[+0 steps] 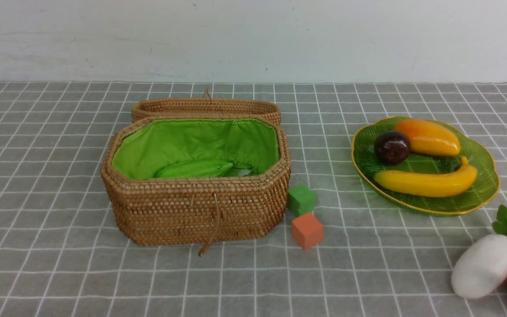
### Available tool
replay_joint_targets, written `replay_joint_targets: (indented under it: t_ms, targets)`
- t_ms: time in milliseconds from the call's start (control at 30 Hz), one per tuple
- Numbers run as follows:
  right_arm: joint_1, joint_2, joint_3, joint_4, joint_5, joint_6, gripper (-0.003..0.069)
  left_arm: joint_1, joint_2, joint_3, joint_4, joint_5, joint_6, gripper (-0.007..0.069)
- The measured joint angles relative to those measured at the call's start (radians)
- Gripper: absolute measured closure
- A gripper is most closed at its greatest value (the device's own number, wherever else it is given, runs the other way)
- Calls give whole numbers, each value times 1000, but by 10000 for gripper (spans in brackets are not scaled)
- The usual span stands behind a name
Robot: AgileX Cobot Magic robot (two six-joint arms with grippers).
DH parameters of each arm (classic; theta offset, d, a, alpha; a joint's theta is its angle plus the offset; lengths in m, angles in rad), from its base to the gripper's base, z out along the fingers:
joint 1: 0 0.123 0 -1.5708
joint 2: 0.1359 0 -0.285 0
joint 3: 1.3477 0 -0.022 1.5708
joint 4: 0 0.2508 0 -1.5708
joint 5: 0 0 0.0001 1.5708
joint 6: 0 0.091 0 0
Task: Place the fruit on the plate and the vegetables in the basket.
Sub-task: Use the right arm to grab a potato and put it into the left basket
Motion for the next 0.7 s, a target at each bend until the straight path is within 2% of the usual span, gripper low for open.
replay_joint_targets:
  t_ms: [133, 167, 200, 233, 333, 367, 533, 700]
  targets:
    - [0, -11, -48, 0, 38, 0, 361, 0, 0, 0, 0, 0, 0, 480]
    - [0, -11, -51, 5, 38, 0, 348, 0, 0, 0, 0, 0, 0, 480]
    - [0, -11, -56, 5, 38, 0, 228, 0, 0, 0, 0, 0, 0, 480]
    - [0, -11, -56, 5, 38, 0, 214, 0, 0, 0, 0, 0, 0, 480]
    - [0, 0, -56, 0, 36, 0, 22, 0, 0, 0, 0, 0, 0, 480]
    - [0, 13, -56, -2, 31, 0, -3, 0, 0, 0, 0, 0, 0, 480]
    - [0, 104, -57, -20, -37, 0, -4, 0, 0, 0, 0, 0, 0, 480]
    - [0, 225, -63, -55, -125, 0, 69, 0, 0, 0, 0, 0, 0, 480]
